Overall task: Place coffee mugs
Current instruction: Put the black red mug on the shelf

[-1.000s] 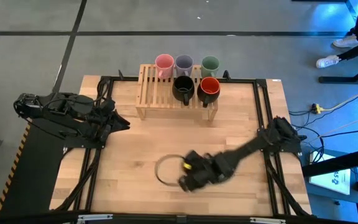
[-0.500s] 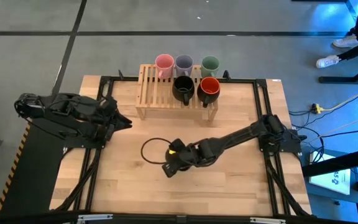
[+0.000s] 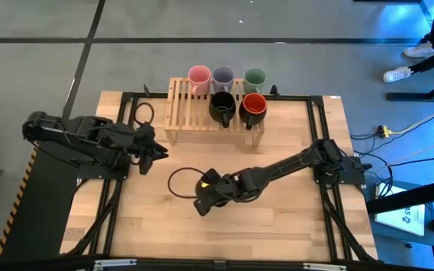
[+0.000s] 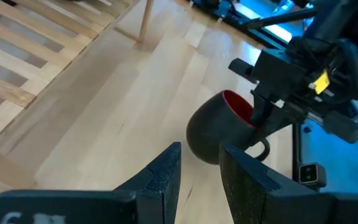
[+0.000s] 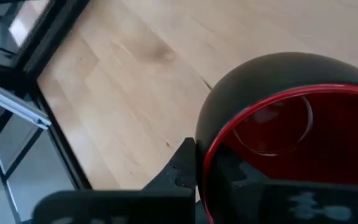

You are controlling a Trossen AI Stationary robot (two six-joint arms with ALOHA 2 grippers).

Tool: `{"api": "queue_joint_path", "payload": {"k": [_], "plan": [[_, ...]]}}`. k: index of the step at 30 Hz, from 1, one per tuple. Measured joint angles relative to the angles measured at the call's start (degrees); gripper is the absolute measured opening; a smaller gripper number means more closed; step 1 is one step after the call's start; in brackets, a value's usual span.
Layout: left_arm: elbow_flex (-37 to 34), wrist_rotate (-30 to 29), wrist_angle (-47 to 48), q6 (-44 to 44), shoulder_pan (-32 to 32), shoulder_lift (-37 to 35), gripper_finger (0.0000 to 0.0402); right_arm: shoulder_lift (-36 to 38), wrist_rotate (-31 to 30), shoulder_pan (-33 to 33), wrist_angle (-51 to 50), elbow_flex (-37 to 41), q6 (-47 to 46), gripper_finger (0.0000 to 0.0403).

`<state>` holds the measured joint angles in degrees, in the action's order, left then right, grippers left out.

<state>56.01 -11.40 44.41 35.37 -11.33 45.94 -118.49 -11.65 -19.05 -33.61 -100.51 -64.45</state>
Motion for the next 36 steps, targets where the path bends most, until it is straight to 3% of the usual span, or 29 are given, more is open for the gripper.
{"api": "queue_joint_path", "payload": {"k": [6, 17, 30, 36], "plan": [[0.0, 0.0, -0.1, -1.3, 0.0, 1.6, 0.0104, -1.2, 0.4, 0.7, -7.8, 0.0, 0.3, 0.0000], [0.0, 0.1, -0.3, -0.4, 0.0, 1.7, 0.0104, -3.1, 2.2, 0.7, -4.3, -0.1, 3.4, 0.0013], [0.0, 0.1, -0.4, 0.1, 0.0, 1.7, 0.0104, -3.3, -1.1, 0.8, -1.9, -0.1, 3.3, 0.0112], [0.0, 0.3, -0.6, 0.5, 0.0, 2.8, 0.0104, 0.6, -3.4, 0.3, -2.3, 0.0, 6.6, 0.0122]]}}
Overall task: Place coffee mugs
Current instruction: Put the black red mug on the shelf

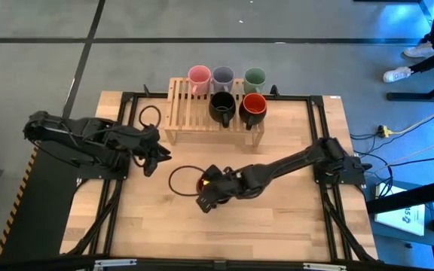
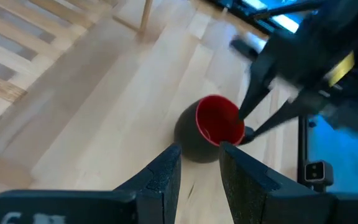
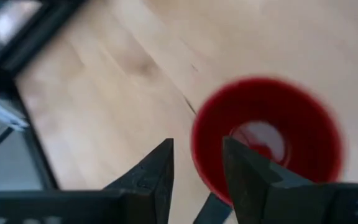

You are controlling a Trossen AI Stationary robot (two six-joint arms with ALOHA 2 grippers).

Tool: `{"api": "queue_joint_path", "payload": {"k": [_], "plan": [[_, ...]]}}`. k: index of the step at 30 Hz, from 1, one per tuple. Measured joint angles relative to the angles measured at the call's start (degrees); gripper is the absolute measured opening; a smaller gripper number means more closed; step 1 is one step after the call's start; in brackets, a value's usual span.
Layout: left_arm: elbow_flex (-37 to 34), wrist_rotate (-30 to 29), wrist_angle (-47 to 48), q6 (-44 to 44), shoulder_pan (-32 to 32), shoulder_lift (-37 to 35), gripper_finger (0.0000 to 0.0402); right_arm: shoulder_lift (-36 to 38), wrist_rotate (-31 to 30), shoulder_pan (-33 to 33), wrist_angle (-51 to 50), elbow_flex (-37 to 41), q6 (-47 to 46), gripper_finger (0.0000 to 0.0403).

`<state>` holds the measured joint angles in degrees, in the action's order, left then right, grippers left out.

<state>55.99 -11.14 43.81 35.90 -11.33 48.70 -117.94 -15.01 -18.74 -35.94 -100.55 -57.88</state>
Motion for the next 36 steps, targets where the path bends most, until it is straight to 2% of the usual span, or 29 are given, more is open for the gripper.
{"api": "queue_joint_path", "payload": {"k": [4, 8, 12, 16, 20, 26, 30, 36], "plan": [[0.0, 1.8, -0.9, 1.5, 0.0, 2.6, 0.0111, 4.9, -4.3, -2.6, -3.8, 0.0, 2.9, 0.0119], [0.0, 3.5, -1.4, 3.0, 0.0, 7.9, 0.0136, 8.4, -12.2, -6.8, -10.2, 0.0, 2.6, 0.0122], [0.0, 5.1, -3.7, 3.8, 0.0, 14.3, 0.0163, 9.1, -17.2, -11.0, -16.5, 0.0, -1.3, 0.0123], [0.0, 5.8, -8.0, 6.0, 0.1, 20.6, 0.0167, 9.1, -20.0, -15.0, -21.5, 0.4, -7.6, 0.0119], [0.7, 7.7, -10.4, 7.5, 0.1, 26.9, 0.0166, 9.1, -22.1, -18.9, -24.6, 1.7, -14.4, 0.0119], [8.2, 7.4, -8.2, 7.3, 0.1, 35.9, 0.0166, 8.8, -23.1, -23.4, -30.4, 1.7, -22.9, 0.0118], [12.2, 7.1, -5.1, 7.3, 0.1, 40.7, 0.0166, 8.8, -23.1, -25.1, -32.2, 1.7, -25.8, 0.0118], [13.4, 5.6, -3.5, 8.9, -0.1, 44.8, 0.0166, 8.8, -23.2, -26.3, -32.5, 1.7, -26.5, 0.0118]]}}
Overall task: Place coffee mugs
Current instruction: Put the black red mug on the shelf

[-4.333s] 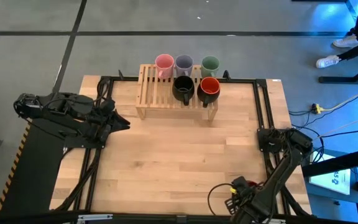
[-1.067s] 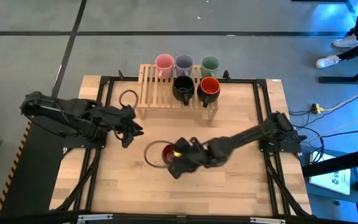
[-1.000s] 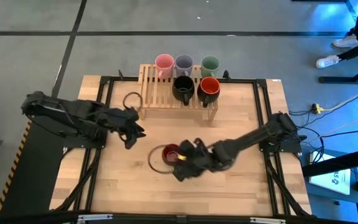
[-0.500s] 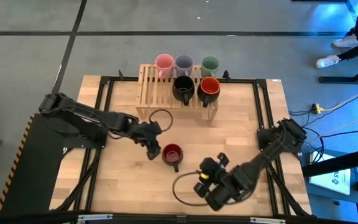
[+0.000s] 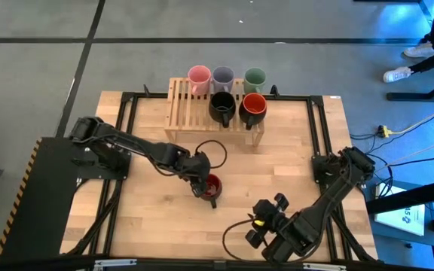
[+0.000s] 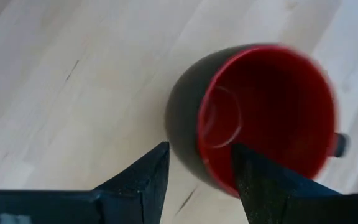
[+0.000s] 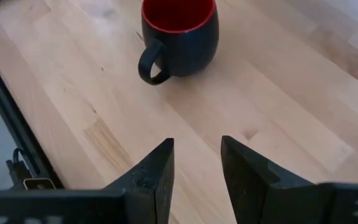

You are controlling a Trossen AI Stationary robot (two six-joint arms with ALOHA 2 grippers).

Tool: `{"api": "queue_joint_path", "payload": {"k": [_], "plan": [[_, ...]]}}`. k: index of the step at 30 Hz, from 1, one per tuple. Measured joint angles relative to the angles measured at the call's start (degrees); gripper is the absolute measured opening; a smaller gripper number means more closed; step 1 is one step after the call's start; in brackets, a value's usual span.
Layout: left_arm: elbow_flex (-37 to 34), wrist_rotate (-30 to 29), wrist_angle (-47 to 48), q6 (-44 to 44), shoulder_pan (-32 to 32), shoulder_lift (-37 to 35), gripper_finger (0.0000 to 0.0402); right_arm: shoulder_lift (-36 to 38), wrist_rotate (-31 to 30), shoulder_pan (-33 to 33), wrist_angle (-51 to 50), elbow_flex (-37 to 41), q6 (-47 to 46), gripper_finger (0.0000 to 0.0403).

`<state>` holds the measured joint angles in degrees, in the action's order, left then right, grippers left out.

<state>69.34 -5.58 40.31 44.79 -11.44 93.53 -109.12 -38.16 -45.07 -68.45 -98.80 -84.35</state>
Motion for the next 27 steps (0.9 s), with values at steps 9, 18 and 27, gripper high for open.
{"api": "queue_joint_path", "payload": {"k": [9, 18, 27], "plan": [[0.0, -1.2, 0.6, 0.0, -0.3, 3.8, 0.0165, 0.0, -1.3, 0.1, -0.9, 0.0, 0.1, 0.0118], [0.0, -1.0, 0.9, -3.2, -0.3, 5.6, 0.0100, 0.0, -1.8, 0.1, -1.3, 0.0, 0.1, 0.0117], [1.3, -0.5, 4.6, -8.0, -1.0, 4.8, 0.0016, 0.0, -1.8, 0.1, -1.2, 0.0, 0.1, 0.0117]]}}
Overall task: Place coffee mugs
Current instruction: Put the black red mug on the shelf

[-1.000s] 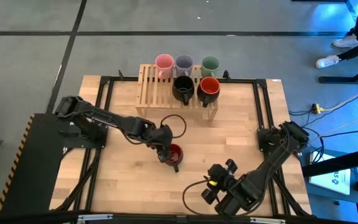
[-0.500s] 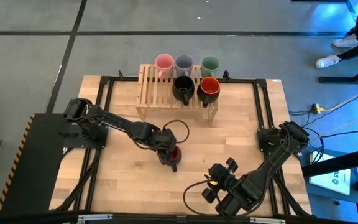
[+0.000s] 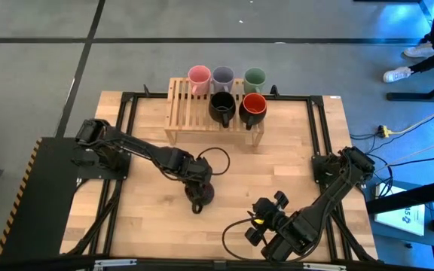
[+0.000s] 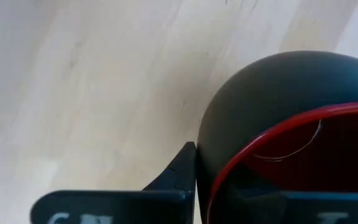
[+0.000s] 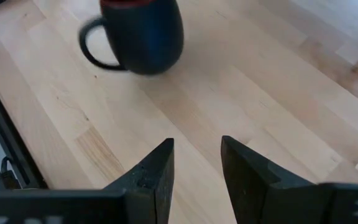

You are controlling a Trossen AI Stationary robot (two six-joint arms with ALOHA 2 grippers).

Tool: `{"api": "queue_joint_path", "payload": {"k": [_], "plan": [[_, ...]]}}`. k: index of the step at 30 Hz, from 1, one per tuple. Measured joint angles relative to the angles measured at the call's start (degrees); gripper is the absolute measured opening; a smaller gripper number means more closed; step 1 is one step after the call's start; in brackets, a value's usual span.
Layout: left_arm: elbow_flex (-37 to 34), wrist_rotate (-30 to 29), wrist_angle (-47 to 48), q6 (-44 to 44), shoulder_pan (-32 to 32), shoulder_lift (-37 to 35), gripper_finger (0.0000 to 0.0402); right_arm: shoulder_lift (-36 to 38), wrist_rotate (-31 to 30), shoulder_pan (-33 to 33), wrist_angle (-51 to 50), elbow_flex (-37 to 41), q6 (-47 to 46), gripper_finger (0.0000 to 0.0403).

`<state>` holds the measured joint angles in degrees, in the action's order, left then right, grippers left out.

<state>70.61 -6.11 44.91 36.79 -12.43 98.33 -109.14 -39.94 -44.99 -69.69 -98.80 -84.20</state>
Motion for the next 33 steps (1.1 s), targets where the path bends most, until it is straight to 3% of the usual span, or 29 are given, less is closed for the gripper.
{"api": "queue_joint_path", "payload": {"k": [7, 14, 20, 26, 33], "plan": [[15.3, -5.5, 20.2, -4.7, -2.1, -5.0, 0.0014, 0.0, -0.5, 0.0, 0.2, 0.0, 0.0, 0.0117], [33.3, -19.1, 38.5, -9.9, -0.8, -7.2, 0.0014, 0.0, -1.0, 0.0, 0.6, 0.0, 0.0, 0.0117], [40.4, -25.4, 42.8, -18.1, 6.2, -7.3, 0.0014, 0.0, -1.0, 0.0, 1.0, 0.0, 0.0, 0.0117], [40.7, -24.5, 42.7, -27.5, 16.9, -7.1, 0.0014, 0.0, -1.0, 0.0, 1.1, 0.0, -2.5, 0.0117], [40.7, -16.3, 38.0, -36.3, 28.8, -5.5, 0.0014, -0.1, -1.0, 0.0, 1.0, 0.0, -4.8, 0.0117]]}}
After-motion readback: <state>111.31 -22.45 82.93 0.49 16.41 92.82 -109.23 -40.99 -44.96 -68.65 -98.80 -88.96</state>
